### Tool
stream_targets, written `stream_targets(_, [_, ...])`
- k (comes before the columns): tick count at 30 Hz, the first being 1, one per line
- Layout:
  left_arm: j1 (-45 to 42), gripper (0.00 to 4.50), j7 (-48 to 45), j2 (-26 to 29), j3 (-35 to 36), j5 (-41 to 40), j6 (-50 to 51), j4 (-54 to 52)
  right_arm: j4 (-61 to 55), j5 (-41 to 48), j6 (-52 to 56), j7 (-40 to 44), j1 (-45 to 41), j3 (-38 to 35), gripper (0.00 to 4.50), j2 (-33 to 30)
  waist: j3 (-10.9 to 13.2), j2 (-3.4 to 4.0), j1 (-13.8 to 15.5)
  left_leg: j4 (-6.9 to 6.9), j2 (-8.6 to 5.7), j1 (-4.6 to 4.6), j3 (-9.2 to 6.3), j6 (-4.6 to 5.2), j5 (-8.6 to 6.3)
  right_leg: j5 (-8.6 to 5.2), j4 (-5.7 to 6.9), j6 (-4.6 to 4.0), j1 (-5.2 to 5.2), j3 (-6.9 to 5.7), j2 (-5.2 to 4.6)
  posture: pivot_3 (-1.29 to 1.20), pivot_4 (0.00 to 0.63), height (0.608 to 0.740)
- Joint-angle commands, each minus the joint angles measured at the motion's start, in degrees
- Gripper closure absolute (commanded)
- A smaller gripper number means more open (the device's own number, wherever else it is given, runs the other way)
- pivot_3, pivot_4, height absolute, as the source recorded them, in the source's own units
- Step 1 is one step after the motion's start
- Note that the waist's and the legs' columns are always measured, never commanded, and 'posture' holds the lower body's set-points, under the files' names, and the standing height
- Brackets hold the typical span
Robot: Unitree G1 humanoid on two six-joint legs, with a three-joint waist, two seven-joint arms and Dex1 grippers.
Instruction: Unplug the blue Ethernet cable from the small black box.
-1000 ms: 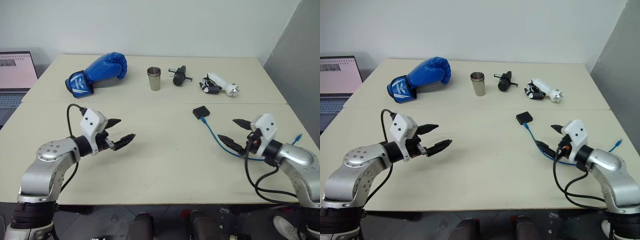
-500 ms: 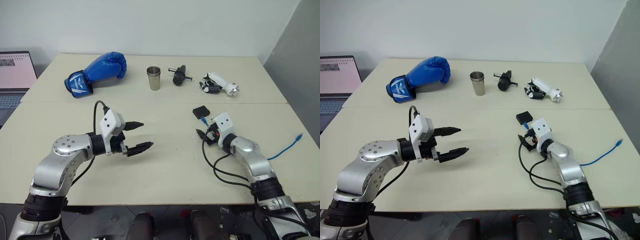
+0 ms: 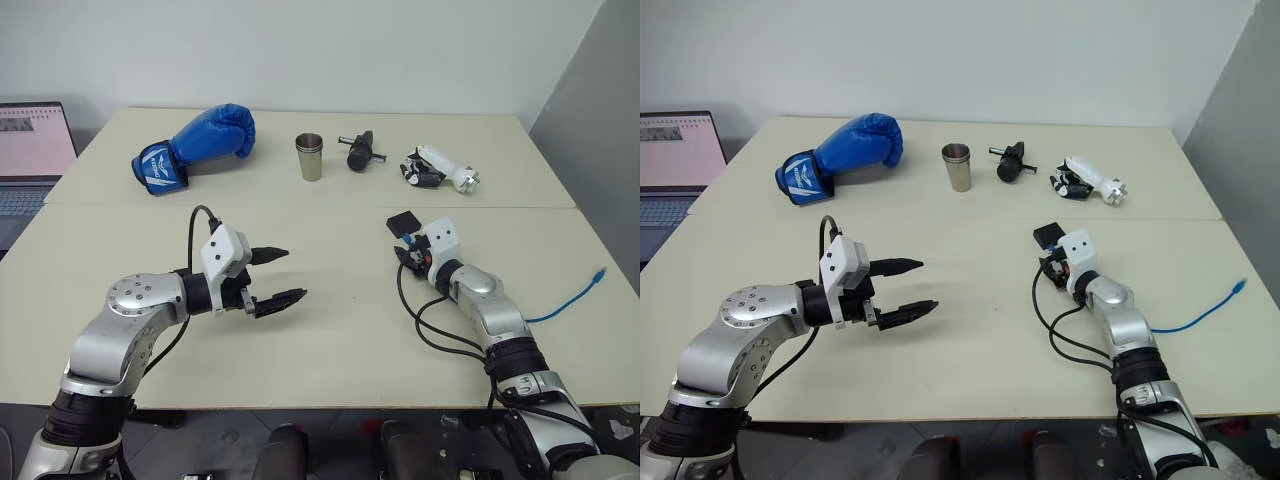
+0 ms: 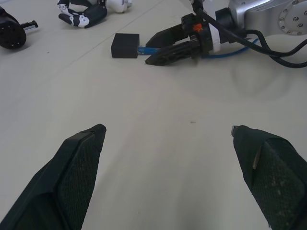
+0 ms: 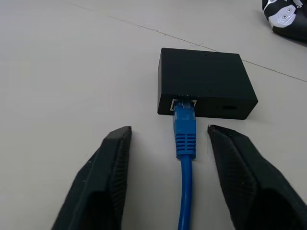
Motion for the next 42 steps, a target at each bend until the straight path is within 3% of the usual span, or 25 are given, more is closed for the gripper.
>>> stream_targets(1, [-0.32, 0.0, -0.45, 0.41, 0.92, -0.13, -0.94, 0.25, -1.43, -0.56, 2.63, -0.67, 0.34, -1.01, 2.99, -1.16, 0.0, 0.0, 0.02, 0.0, 0.0, 0.0, -0.01, 0.0, 0.0, 0.0, 0.0, 0.0, 0.0, -0.01, 0.0, 0.0, 0.15, 0.74])
stream_targets(5, [-0.47, 0.0, -0.81, 0.53, 1.07, -0.52, -0.57, 1.22, -2.66, -1.34, 2.61, -0.07, 0.57, -0.35, 3.82, -2.05, 0.0, 0.0, 0.02, 0.0, 0.0, -0.01, -0.01, 0.0, 0.0, 0.0, -0.01, 0.0, 0.0, -0.02, 0.0, 0.0, 0.15, 0.74])
stream_targets(7, [-0.9, 0.0, -1.07, 0.28, 2.08, -2.56, 1.8, 3.02, -8.69, -3.53, -2.15, 5.25, 1.86, 3.32, 4.25, -5.53, 0.02, 0.03, 0.03, 0.0, 0.0, -0.01, 0.0, 0.0, 0.0, 0.0, -0.01, 0.0, 0.0, -0.01, 0.0, 0.0, 0.15, 0.74])
stream_targets(9, [-1.39, 0.0, -1.23, -0.13, 3.57, -6.63, 6.56, 3.91, -13.92, -6.02, -9.43, 9.7, 2.81, 6.78, 4.38, -8.99, 0.05, 0.08, 0.0, -0.02, -0.03, -0.05, -0.01, 0.0, 0.0, 0.0, -0.04, 0.0, -0.03, -0.02, -0.02, 0.0, 0.15, 0.74])
stream_targets(14, [-4.55, 0.0, -1.88, -0.88, 7.64, -17.67, 18.83, 7.23, -20.19, -11.1, -29.67, 17.17, 2.41, 12.85, 4.38, -15.8, 0.06, 0.07, -0.57, -0.02, 0.02, -0.13, 0.04, 0.0, 0.0, -0.01, 0.01, 0.02, -0.22, 0.01, 0.03, 0.0, 0.15, 0.74])
stream_targets(18, [-7.72, 0.0, -1.54, -1.34, 8.94, -22.47, 24.31, 9.48, -21.94, -11.35, -40.01, 21.7, 0.76, 15.73, 4.38, -17.58, 0.07, 0.06, -0.71, -0.03, 0.03, -0.1, 0.01, 0.0, 0.0, -0.01, 0.08, 0.02, -0.22, 0.0, 0.07, 0.0, 0.15, 0.74])
stream_targets(36, [-12.81, 0.0, 0.78, -3.98, 8.93, -29.14, 32.64, 8.49, -22.93, -9.25, -44.73, 27.58, -5.63, 18.05, 4.38, -13.28, 0.08, 0.03, -0.14, 0.09, 0.0, -0.08, -0.29, -0.01, 0.0, 0.0, 0.28, 0.0, -0.21, -0.02, 0.01, 0.0, 0.15, 0.74])
stream_targets(42, [-12.59, 1.14, 0.72, -3.5, 9.14, -30.66, 34.6, 7.87, -22.13, -10.37, -46.86, 27.74, -6.05, 18.56, 4.38, -12.85, 0.09, 0.03, -0.13, 0.08, 0.0, -0.07, -0.3, -0.01, 0.0, -0.01, 0.29, -0.01, -0.21, -0.01, -0.01, 0.0, 0.15, 0.74])
